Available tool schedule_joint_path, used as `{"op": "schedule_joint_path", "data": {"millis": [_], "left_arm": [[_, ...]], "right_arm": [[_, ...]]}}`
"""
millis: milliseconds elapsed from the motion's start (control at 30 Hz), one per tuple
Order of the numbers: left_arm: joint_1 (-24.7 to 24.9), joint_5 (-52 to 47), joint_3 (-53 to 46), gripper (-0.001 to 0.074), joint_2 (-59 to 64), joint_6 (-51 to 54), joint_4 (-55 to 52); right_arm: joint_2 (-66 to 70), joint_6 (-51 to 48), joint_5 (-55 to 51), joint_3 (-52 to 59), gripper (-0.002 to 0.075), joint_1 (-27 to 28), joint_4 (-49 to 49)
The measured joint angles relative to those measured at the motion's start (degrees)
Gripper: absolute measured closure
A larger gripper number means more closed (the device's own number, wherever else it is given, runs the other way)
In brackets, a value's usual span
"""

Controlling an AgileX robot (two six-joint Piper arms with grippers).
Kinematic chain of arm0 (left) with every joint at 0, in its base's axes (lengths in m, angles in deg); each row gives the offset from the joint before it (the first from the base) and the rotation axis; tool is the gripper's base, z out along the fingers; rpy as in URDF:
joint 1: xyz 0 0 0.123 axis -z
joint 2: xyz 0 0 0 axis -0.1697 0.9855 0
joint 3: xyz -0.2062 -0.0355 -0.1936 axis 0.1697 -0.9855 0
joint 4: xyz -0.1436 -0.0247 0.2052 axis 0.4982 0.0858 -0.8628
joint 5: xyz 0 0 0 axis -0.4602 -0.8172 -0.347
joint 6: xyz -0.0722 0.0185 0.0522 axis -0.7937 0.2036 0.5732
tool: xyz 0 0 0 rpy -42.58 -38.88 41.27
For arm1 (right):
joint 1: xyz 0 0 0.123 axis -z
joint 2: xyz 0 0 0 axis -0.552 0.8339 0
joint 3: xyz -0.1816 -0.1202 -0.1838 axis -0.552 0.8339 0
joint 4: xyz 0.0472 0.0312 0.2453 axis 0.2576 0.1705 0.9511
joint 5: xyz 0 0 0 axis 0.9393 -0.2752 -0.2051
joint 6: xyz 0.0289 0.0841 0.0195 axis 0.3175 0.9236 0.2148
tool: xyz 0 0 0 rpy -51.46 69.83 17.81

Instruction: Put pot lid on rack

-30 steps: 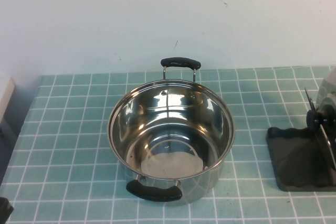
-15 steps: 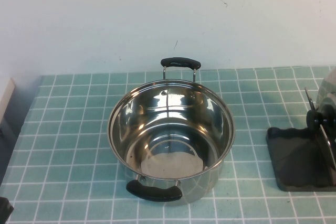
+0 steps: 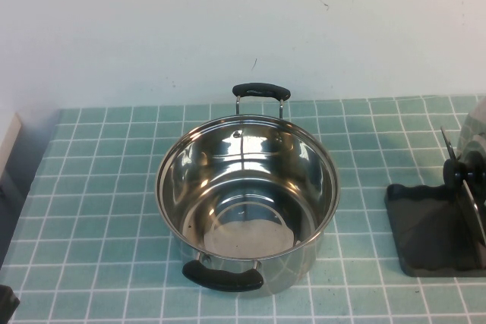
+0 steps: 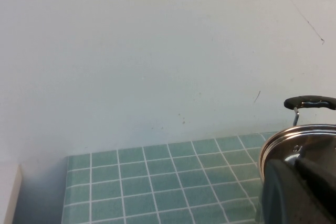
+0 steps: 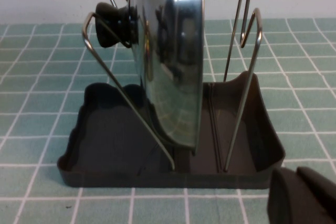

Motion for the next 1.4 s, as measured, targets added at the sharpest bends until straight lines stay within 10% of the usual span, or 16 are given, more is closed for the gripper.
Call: {"op": "schedule_joint_path", "data": {"millis": [1033, 1400], "left_arm": [[0.00, 0.00, -0.69, 0.0737, -0.50, 0.00, -0.46], [0.00, -14.16, -1.40, 0.0737, -7.19, 21.64, 28.51]], "right_arm": [[0.00, 0.00, -0.13, 0.00, 0.0729, -0.21, -0.80], [0.00, 0.00, -0.13, 0.00, 0.0729, -0.21, -0.80]]}}
